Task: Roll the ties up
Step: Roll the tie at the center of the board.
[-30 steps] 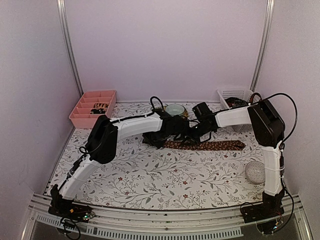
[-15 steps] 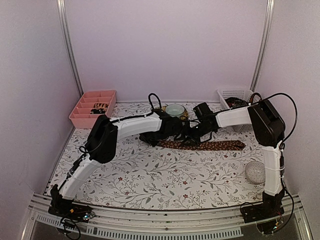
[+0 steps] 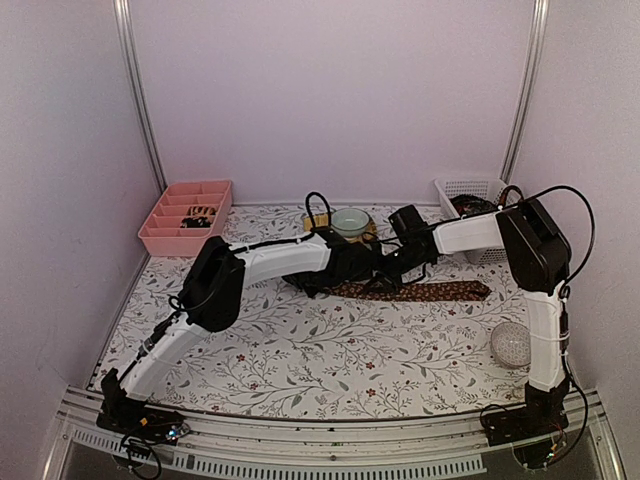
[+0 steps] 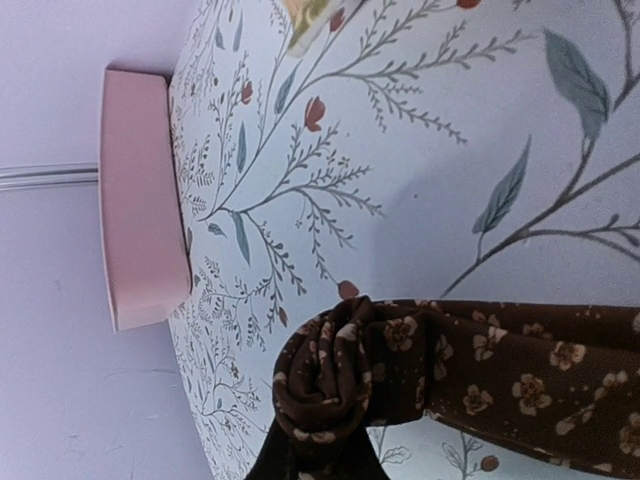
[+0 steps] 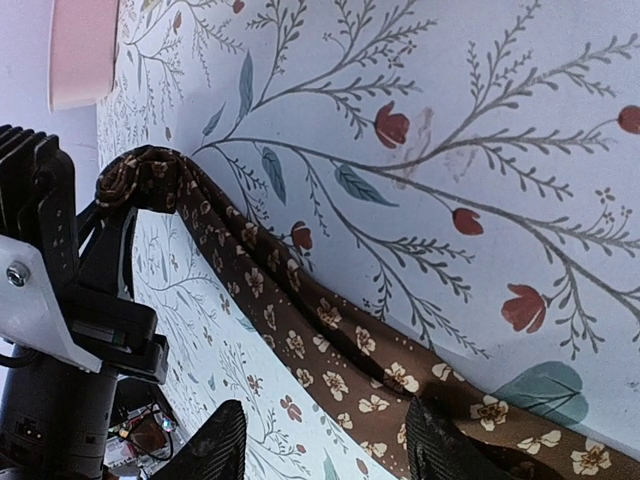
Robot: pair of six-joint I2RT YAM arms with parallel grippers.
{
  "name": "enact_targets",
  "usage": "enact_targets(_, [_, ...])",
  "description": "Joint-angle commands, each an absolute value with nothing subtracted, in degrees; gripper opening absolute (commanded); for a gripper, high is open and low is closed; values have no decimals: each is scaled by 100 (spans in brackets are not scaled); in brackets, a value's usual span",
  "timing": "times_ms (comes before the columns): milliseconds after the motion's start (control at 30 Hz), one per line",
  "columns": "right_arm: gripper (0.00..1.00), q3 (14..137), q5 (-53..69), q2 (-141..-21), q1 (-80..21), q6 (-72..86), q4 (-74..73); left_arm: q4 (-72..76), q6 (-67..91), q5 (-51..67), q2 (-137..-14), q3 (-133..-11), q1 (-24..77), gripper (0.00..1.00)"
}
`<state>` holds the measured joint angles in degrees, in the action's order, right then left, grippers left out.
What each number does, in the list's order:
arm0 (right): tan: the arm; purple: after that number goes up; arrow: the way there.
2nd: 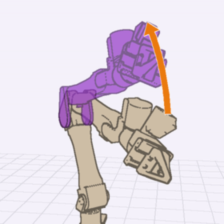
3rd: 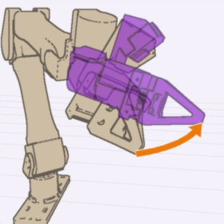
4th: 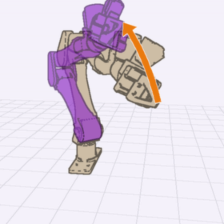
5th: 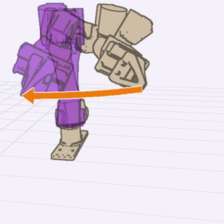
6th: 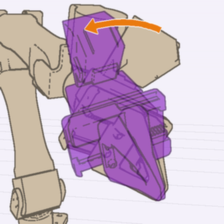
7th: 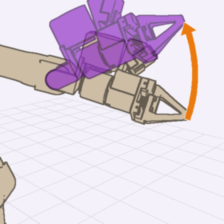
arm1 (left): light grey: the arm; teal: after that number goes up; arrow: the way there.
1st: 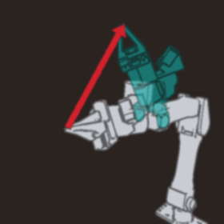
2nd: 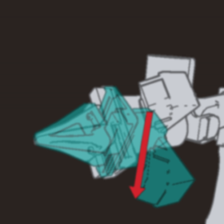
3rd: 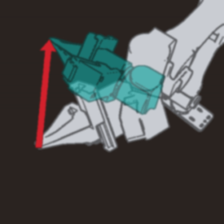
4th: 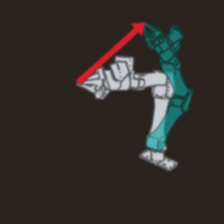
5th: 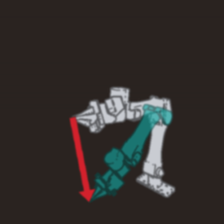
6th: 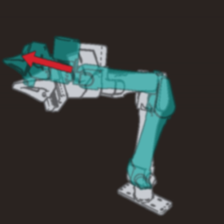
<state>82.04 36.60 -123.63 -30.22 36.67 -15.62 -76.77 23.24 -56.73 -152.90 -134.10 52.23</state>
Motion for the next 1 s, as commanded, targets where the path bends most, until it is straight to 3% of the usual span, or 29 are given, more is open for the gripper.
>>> enact_targets(0, [55,8071,3555,-12183,-3005,3709,-2025,-7062,2060,-5256,-15191,-13390,5251,0])
enact_targets(367, [55,8079,3551,-12154,-3003,3708,-2013,-7026,2001,-4942,-15399,-13526,5273,1])
enact_targets(633, [55,8227,3455,-12176,-2998,3598,-2106,-6467,1839,-4573,-15008,-13170,5266,27])
enact_targets(967, [55,8533,3363,-12079,-3031,3374,-2216,-6001,1775,-4469,-14532,-12821,5209,42])
